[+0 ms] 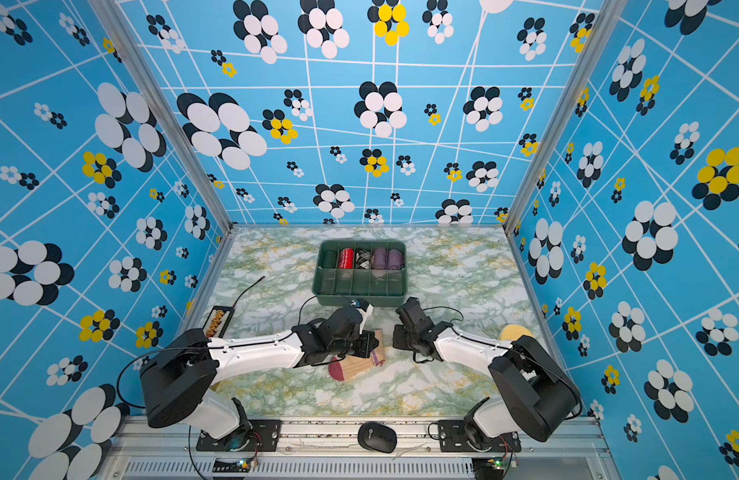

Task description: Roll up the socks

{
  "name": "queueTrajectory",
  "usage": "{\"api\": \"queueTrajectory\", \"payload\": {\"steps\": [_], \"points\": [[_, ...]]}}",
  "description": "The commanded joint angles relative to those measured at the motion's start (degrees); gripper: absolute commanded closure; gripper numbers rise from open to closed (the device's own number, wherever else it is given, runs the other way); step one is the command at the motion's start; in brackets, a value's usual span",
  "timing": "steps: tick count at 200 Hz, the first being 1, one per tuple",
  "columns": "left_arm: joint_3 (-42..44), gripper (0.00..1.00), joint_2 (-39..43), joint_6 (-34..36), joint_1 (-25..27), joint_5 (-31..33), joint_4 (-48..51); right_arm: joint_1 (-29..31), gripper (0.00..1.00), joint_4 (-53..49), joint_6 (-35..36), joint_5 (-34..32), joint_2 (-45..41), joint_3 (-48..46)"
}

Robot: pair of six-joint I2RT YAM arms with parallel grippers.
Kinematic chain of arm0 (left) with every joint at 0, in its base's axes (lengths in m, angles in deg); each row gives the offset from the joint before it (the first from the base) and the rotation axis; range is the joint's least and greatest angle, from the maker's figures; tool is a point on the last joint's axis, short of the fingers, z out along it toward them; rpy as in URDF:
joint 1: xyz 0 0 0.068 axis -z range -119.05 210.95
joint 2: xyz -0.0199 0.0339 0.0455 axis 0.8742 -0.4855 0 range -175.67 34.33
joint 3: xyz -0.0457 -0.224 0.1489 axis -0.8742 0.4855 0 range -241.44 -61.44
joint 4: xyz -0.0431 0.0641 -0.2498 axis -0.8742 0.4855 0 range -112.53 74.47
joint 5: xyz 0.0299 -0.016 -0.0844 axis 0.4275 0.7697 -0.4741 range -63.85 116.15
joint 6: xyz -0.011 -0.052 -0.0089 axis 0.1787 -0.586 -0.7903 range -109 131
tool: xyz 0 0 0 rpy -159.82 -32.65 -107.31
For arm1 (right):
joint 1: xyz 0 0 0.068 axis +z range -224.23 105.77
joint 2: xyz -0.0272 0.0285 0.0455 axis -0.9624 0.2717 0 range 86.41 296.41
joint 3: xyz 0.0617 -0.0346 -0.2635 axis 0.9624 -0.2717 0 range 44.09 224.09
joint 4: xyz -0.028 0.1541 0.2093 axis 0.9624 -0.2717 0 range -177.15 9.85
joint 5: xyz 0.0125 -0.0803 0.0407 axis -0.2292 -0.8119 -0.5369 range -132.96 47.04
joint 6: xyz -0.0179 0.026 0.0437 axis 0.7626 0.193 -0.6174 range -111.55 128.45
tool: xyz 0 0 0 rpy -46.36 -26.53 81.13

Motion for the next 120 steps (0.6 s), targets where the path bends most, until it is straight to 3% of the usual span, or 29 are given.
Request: {"api": "queueTrajectory", "payload": {"steps": [1,120], "points": [[-2.1,1.0,-0.8,1.1,0.3,0.4,1.1,-0.3,0.65,1.1,-0.7,2.4,1.3,-1.1],[-2.5,1.0,-4.8,2.5,-0.5,5.3,7.8,-0.3,0.66,5.7,-1.0,7.4,4.3,-2.0]]}}
